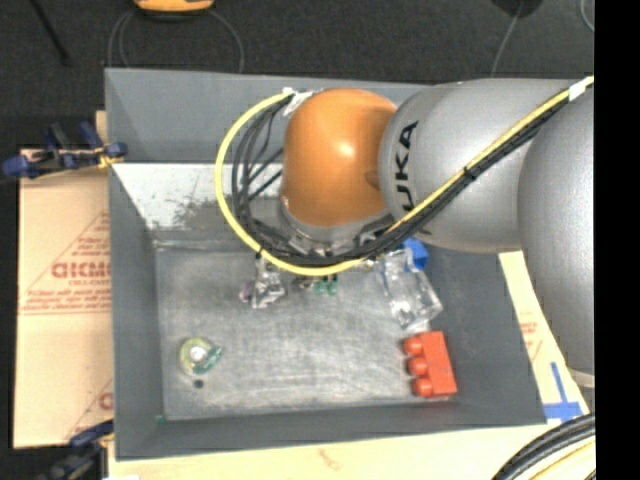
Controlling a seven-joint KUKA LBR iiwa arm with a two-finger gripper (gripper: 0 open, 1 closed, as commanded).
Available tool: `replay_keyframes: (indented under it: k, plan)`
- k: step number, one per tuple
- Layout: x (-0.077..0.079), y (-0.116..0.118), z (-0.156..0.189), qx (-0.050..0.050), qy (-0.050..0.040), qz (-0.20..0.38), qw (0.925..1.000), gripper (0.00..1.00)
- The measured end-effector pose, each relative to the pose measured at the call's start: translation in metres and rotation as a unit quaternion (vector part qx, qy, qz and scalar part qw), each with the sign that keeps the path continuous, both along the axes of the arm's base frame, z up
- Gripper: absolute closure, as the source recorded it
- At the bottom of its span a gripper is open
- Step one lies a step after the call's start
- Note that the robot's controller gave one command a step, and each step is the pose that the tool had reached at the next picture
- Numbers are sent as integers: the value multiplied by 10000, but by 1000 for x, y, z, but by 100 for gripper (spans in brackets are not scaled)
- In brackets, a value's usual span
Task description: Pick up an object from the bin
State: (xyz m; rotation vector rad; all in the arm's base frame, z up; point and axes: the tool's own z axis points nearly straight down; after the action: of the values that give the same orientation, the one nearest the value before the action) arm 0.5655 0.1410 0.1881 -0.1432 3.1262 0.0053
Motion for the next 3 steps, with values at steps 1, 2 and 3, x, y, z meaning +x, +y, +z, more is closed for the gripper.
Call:
replay_keyframes:
  k: [1,2,3]
  plan:
    - [-4,-2,26,-12,25,17,10000,100]
    - [-4,-2,24,-12,41,14,10000,0]
    - [-45,-21,-83,-34,78,1504,9886,0]
